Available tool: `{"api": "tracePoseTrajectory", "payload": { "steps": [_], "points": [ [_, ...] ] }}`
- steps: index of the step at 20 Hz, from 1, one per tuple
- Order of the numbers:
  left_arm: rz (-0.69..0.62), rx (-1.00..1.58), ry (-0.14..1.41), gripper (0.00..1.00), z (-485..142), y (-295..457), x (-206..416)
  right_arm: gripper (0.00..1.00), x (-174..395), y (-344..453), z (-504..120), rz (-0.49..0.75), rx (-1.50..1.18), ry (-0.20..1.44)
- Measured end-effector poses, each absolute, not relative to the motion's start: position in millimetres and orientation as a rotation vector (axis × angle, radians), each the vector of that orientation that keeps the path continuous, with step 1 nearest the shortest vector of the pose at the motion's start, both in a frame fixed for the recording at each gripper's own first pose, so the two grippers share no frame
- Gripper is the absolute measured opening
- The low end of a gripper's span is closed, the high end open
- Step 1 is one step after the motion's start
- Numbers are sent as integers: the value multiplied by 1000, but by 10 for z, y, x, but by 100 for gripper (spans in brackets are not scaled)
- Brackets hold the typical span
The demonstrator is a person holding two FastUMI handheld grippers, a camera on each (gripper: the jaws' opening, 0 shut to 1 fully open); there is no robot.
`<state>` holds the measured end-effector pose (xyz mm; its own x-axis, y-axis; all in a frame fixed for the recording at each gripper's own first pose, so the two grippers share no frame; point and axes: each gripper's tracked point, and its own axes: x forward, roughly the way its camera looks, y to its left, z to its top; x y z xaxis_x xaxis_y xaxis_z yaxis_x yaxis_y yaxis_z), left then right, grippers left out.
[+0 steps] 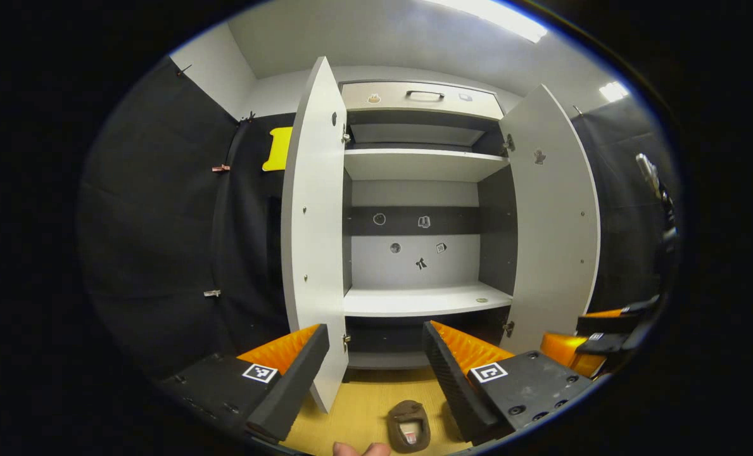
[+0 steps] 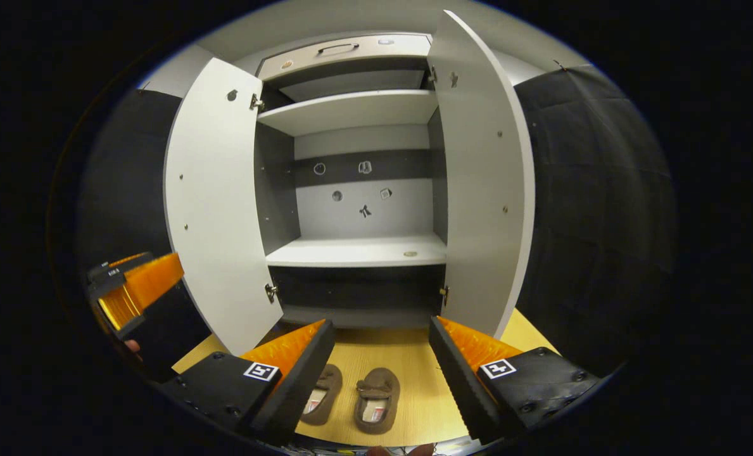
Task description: Grab one shoe with the right hand and put it into the shoe cabinet, grab the other shoe with the left hand and put it into the shoe cabinet; then close the right door with the right hand and the left door with the left hand.
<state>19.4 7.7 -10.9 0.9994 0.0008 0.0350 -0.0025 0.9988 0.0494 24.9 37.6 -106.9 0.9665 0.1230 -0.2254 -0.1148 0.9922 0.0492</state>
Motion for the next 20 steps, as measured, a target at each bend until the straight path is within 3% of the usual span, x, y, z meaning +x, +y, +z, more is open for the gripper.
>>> {"api": "tracePoseTrajectory", "payload": {
  "steps": [12,20],
  "points": [
    [16,87,10,95,-566,170,274,99,437,673,-2926,174,67,549],
    [51,72,89,95,-978,289,246,99,561,769,-3803,170,78,711]
  ]
}}
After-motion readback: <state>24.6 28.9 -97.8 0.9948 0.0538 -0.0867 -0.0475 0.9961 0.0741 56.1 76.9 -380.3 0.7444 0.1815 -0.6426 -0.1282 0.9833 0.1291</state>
